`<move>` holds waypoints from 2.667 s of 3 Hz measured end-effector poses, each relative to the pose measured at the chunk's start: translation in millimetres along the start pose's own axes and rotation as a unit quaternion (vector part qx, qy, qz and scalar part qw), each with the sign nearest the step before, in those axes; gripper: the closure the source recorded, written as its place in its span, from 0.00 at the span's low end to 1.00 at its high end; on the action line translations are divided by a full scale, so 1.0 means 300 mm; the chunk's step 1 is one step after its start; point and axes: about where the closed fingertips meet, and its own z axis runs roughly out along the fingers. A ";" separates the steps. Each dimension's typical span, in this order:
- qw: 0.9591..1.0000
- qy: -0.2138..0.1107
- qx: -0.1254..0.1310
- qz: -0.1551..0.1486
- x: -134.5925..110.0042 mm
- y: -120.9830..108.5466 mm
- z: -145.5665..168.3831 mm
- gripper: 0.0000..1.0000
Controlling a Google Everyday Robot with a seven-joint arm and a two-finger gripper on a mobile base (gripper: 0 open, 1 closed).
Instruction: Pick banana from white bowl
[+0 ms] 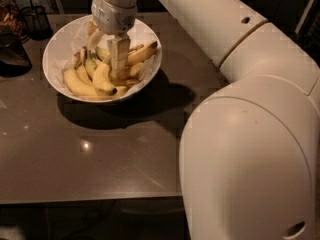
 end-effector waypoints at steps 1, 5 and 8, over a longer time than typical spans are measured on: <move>1.000 -0.012 0.001 0.000 -0.008 0.007 0.026 0.39; 0.999 -0.036 0.013 0.017 -0.018 0.026 0.085 0.54; 0.999 -0.036 0.014 0.017 -0.020 0.024 0.087 1.00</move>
Offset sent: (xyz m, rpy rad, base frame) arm -0.0145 -0.0030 -0.0186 0.0224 0.0603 0.0255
